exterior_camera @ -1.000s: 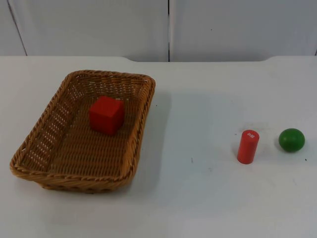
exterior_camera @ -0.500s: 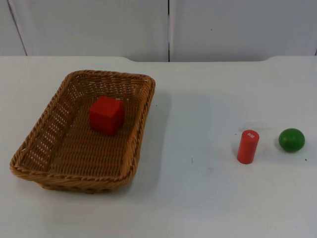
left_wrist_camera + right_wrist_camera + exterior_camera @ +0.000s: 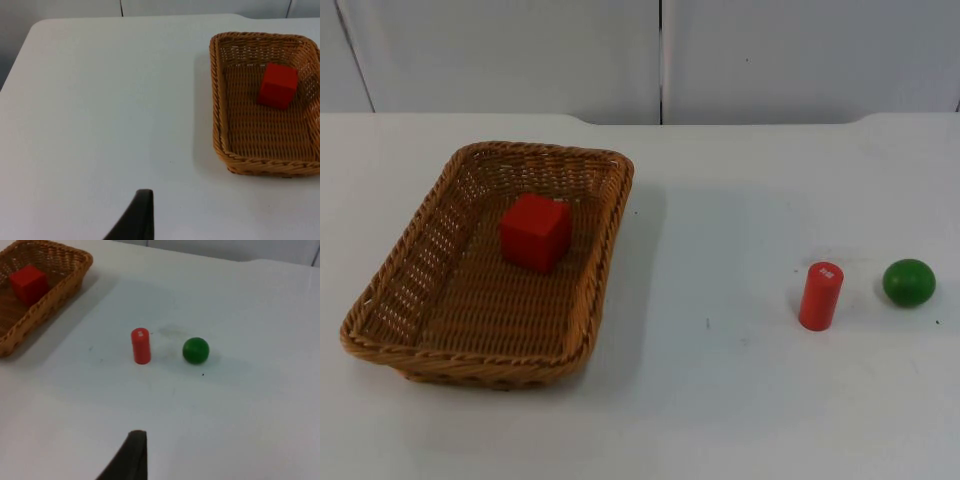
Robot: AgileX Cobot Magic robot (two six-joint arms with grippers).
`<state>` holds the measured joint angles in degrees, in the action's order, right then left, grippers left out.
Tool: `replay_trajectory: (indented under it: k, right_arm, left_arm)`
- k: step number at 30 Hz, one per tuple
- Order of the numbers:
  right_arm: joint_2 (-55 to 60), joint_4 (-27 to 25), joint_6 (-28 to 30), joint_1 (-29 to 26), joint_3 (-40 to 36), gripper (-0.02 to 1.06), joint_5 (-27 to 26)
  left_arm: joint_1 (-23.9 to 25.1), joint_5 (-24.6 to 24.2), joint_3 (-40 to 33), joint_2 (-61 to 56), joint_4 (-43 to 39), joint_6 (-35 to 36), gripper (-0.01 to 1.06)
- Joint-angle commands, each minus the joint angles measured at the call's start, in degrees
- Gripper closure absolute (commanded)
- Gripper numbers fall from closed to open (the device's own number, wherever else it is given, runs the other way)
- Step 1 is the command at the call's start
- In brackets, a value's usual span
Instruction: Pick up the basket with the left hand and place the object to the left of the red cylinder into the basket with the right hand.
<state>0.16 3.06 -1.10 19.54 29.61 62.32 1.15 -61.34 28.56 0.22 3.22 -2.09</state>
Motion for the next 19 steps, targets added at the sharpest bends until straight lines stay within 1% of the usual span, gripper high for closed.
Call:
replay_trajectory:
  k: [1,15,19]
  right_arm:
    - [-0.2,-0.4,0.5,-1.8,-0.1,-0.01,-0.6]
    - [-0.2,-0.4,0.5,-12.0,-0.1,-0.01,-0.6]
    - [-0.2,-0.4,0.5,-14.0,-0.1,-0.01,-0.6]
  left_arm:
    - [0.0,-0.2,-0.2,-0.2,0.1,0.0,0.00]
    - [0.0,-0.2,-0.2,-0.2,0.1,0.0,0.00]
    - [0.0,-0.2,-0.2,-0.2,0.1,0.0,0.00]
